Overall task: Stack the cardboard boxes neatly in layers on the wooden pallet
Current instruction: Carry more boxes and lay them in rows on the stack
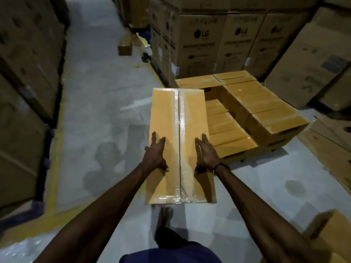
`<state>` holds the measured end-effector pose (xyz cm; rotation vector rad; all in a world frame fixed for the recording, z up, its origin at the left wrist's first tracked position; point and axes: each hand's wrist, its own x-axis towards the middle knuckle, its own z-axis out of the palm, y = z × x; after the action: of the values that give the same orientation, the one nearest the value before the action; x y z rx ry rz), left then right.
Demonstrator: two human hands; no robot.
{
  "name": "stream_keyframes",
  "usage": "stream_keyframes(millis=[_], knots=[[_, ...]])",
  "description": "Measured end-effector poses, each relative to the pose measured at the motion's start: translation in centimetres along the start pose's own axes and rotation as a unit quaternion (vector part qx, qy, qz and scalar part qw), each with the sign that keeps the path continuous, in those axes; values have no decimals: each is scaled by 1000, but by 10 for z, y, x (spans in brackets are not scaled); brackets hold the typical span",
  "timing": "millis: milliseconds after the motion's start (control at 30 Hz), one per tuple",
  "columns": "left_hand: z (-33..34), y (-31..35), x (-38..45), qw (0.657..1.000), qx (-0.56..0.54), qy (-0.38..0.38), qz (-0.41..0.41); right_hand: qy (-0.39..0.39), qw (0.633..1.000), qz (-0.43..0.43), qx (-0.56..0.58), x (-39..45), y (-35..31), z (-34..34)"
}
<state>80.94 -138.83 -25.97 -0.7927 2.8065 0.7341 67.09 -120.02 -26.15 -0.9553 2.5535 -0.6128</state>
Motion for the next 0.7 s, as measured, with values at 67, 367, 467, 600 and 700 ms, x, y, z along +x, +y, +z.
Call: stream_keyframes(millis=[67,367,467,600,700], knots=[[-24,-19,33,1000,3,12,-1,-9,1000,-11,-3,45,-18,0],[-119,-88,194,997,69,21,1,-20,999,-25,-4,223,-85,-15],[-141,-96,236,998,62,18,-13,-32,999,-18,1,268,-97,-22],[-164,-96,286,999,52,7,0,-32,999,-8,13,324,-100,-29],[-176,-98,325,999,44,5,15,-24,1000,-5,10,362,-98,-36]])
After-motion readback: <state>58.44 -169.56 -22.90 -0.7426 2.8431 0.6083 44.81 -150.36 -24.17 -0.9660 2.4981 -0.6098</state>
